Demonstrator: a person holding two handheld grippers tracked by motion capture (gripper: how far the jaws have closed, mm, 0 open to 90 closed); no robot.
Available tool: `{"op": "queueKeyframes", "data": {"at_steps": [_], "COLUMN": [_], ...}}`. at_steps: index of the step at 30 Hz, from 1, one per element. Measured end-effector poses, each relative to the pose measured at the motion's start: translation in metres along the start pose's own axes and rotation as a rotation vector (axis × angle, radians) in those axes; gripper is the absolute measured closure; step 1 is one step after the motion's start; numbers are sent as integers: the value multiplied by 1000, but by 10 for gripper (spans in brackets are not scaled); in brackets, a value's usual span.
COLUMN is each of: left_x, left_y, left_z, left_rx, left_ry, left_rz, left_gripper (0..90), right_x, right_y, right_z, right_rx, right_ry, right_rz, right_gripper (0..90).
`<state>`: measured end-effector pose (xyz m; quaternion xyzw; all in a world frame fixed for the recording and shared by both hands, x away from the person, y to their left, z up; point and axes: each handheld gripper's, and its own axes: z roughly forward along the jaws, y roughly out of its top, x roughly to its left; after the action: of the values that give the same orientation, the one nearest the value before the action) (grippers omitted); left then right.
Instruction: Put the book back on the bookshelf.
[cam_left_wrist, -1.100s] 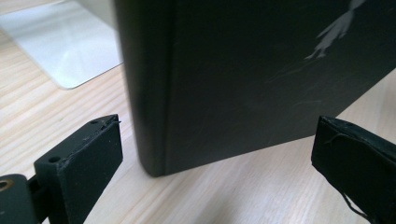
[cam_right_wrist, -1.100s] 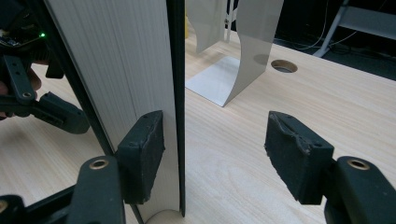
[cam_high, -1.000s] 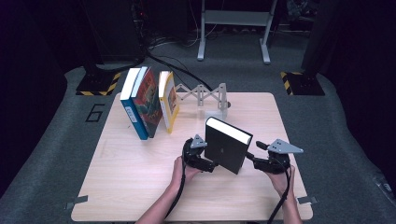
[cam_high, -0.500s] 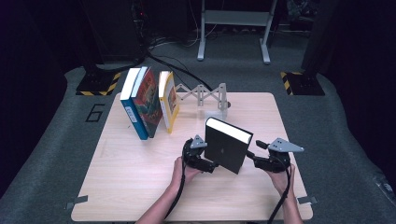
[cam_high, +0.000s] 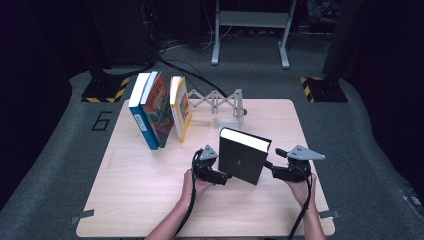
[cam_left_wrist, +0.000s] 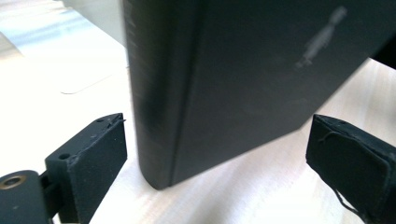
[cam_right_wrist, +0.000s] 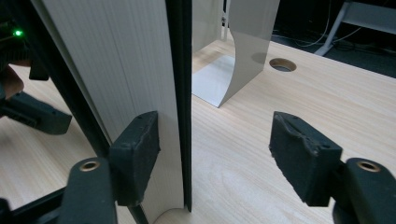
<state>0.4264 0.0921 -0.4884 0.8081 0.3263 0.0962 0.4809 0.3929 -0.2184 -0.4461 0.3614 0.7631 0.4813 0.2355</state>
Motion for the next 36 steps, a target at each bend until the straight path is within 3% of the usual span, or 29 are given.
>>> {"op": "queueKeyframes", "data": {"at_steps": [3, 12, 16, 36], "left_x": [-1, -7, -9, -22], "left_y": [2, 1, 0, -12], "left_z": [2, 6, 4, -7], "left_rx": [3, 1, 1, -19], "left_ry": [20, 3, 12, 14], "left_rz": [6, -1, -1, 9], "left_gripper": [57, 58, 55, 55], "right_x": [0, 0, -3, -13], "right_y": [0, 0, -1, 2], "right_z": [0, 2, 3, 7], "right_rx": [0, 2, 1, 5], "right_ry": [-6, -9, 5, 19], "right_rz": [6, 9, 40, 22], "right_gripper": [299, 304, 312, 324]}}
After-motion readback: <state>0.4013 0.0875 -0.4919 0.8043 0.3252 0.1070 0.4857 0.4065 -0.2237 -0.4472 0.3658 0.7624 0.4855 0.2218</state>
